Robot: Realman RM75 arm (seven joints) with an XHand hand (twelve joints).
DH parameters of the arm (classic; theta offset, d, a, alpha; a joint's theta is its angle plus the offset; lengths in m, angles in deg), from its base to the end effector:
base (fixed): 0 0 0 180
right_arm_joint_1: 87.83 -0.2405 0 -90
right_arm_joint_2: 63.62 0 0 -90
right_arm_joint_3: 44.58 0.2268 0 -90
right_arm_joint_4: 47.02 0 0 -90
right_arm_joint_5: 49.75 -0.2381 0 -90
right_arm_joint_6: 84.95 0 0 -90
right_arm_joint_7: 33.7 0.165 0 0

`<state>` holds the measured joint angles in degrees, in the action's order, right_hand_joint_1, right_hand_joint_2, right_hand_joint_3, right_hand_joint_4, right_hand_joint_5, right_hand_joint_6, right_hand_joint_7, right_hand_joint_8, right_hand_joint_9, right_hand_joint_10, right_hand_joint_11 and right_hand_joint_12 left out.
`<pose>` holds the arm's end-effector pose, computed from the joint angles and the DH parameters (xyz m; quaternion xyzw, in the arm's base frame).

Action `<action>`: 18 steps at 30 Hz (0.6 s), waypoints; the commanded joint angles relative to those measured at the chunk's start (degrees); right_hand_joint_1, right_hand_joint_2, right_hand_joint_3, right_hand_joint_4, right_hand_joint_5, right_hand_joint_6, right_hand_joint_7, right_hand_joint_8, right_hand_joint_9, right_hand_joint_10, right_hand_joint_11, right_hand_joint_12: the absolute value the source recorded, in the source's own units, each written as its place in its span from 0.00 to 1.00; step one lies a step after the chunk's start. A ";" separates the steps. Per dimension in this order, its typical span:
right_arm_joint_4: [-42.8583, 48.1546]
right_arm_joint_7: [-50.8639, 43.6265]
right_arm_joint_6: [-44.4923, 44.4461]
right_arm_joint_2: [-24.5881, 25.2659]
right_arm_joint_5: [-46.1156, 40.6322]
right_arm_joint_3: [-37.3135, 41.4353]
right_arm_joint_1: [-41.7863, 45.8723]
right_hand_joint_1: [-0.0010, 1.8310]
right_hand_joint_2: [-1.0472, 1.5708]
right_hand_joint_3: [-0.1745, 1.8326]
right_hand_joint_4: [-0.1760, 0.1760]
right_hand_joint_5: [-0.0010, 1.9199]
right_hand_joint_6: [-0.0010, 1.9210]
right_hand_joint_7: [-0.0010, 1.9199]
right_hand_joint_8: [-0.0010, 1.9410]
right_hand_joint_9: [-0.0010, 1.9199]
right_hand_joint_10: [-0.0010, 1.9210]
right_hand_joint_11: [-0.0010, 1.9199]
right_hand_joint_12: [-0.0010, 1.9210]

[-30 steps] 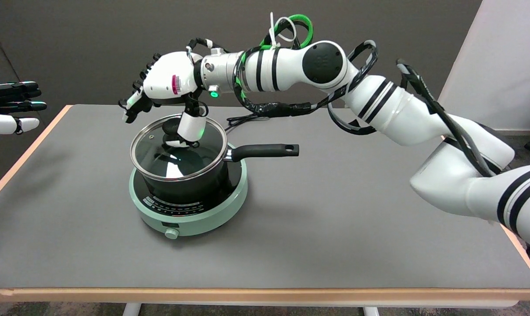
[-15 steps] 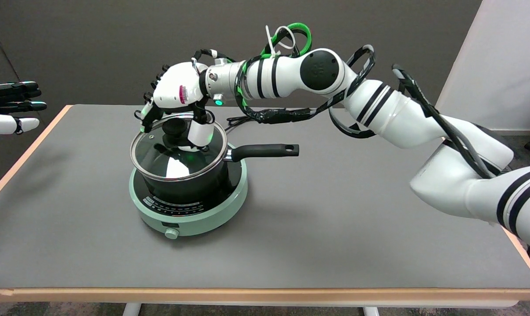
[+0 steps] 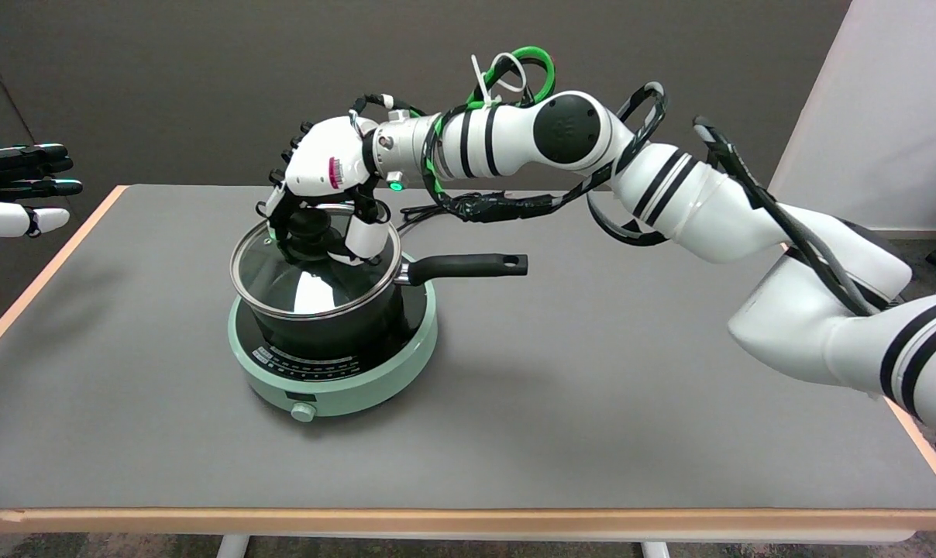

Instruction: Pick up the pot lid.

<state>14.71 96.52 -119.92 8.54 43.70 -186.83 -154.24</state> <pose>-0.0798 -0.4951 0.0652 0.9268 0.0952 -0.1881 0.3107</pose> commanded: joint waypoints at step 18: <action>0.17 0.08 1.34 -0.47 -0.82 -0.44 0.21 0.49 0.66 0.51 1.00 0.34 0.41 0.43 0.25 0.40 0.32 0.26 0.34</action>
<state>14.42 96.51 -119.29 8.02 43.83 -187.13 -154.27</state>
